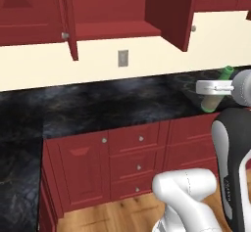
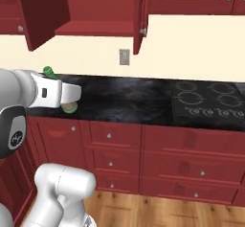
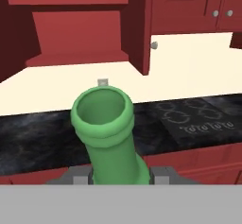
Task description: Sort all alcoholic drinks to one cabinet, and non-alcoholic drinks to the other.
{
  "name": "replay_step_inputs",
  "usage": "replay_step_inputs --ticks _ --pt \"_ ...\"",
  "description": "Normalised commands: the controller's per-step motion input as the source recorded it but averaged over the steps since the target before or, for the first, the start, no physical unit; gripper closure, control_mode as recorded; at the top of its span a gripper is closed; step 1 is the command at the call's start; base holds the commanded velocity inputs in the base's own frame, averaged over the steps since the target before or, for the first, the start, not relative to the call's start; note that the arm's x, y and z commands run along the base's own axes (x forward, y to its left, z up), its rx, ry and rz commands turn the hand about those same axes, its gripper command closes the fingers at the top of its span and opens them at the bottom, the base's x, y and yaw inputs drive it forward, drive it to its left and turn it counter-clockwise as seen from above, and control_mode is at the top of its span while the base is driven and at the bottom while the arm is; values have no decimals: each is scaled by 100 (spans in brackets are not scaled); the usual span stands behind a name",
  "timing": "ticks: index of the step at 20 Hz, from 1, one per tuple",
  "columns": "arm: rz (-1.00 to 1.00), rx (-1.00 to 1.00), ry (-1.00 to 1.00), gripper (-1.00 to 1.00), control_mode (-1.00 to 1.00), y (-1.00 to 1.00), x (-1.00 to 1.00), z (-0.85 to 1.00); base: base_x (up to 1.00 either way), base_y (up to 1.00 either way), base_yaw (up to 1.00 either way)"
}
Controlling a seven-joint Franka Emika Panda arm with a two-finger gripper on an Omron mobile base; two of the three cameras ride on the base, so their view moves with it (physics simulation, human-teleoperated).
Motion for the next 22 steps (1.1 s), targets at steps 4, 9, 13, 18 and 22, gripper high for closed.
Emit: replay_step_inputs --ticks 4,9,13,18,22 --pt "0 0 0 100 100 0 0 0 37 42 -18" --pt "0 0 0 100 100 0 0 0 42 43 -17" --pt "0 0 0 100 100 0 0 0 44 33 -16" --pt "0 0 0 100 100 0 0 0 46 26 -14" --pt "0 0 0 100 100 0 0 0 43 32 -13"
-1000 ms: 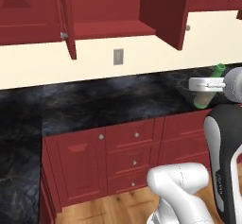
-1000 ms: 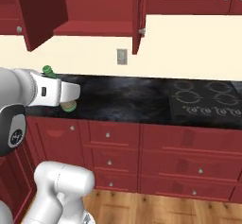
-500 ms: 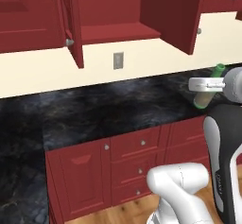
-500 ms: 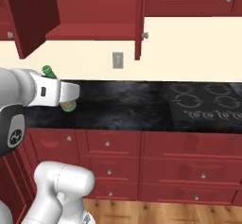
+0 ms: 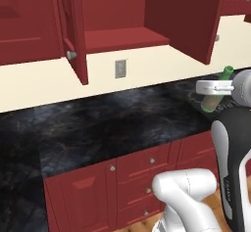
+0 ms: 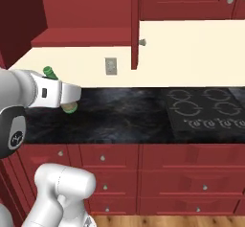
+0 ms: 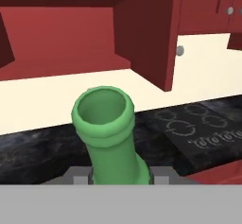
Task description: Sort all alcoholic drinks to one cabinet, and non-alcoholic drinks to the other.
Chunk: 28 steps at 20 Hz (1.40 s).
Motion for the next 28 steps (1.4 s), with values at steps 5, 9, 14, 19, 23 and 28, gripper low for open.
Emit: replay_step_inputs --ticks 5,9,14,19,23,28 --pt "0 0 0 100 100 0 0 0 39 38 -12" --pt "0 0 0 100 100 0 0 0 36 39 -11" --pt "0 0 0 100 100 0 0 0 25 40 -2" --pt "0 0 0 100 100 0 0 0 21 16 4" --pt "0 0 0 100 100 0 0 0 23 0 9" --pt "0 0 0 100 100 0 0 0 17 1 15"
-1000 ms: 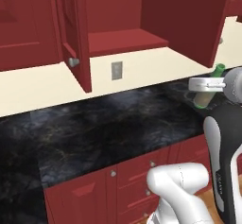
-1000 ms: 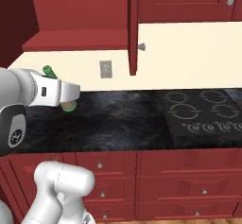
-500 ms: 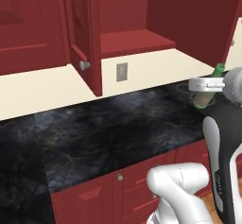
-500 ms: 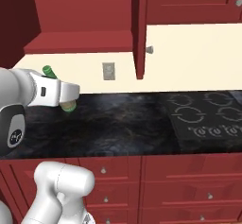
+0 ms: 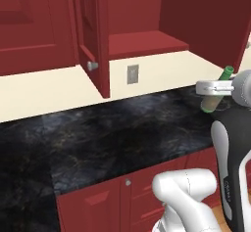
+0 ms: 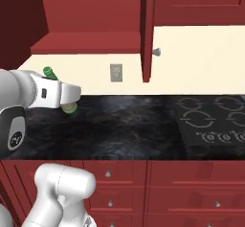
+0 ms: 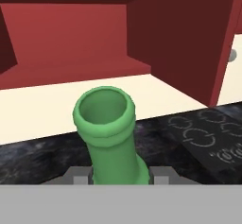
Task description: Sort all alcoholic drinks to one cabinet, and non-alcoholic drinks to the other.
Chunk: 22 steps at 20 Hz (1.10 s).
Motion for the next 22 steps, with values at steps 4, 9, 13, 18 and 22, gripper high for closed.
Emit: replay_step_inputs --ticks 4,9,13,18,22 --pt "0 0 0 100 100 0 0 0 16 0 17" --pt "0 0 0 100 100 0 0 0 18 -3 17" --pt "0 0 0 100 100 0 0 0 24 -19 16" --pt "0 0 0 100 100 0 0 0 22 -20 15" --pt "0 0 0 100 100 0 0 0 20 -25 16"
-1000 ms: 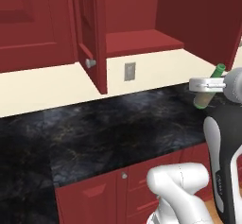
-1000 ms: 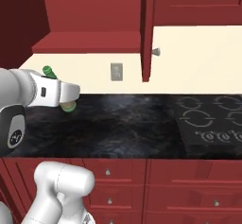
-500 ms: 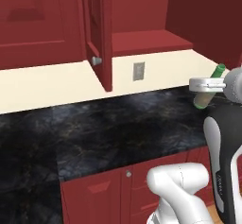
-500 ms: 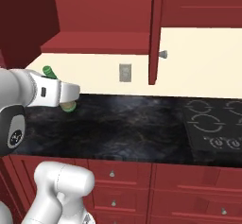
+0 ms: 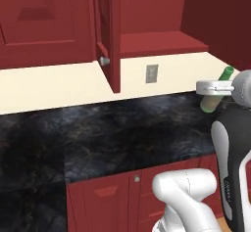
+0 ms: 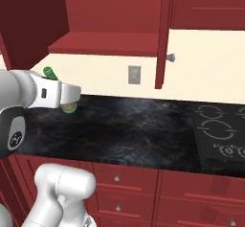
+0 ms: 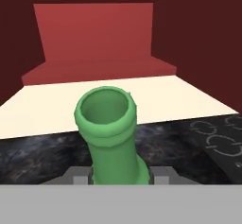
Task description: Sort all alcoholic drinks to one cabinet, and non-alcoholic drinks to the other.
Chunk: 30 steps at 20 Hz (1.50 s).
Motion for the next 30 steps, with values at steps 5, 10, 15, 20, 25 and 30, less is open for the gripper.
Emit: replay_step_inputs --ticks 5,10,15,20,25,30 --pt "0 0 0 100 100 0 0 0 17 -38 15" --pt "0 0 0 100 100 0 0 0 16 -47 12" --pt "0 0 0 100 100 0 0 0 26 -7 5" --pt "0 0 0 100 100 0 0 0 41 6 4" --pt "0 0 0 100 100 0 0 0 51 0 1" --pt "0 0 0 100 100 0 0 0 42 0 0"
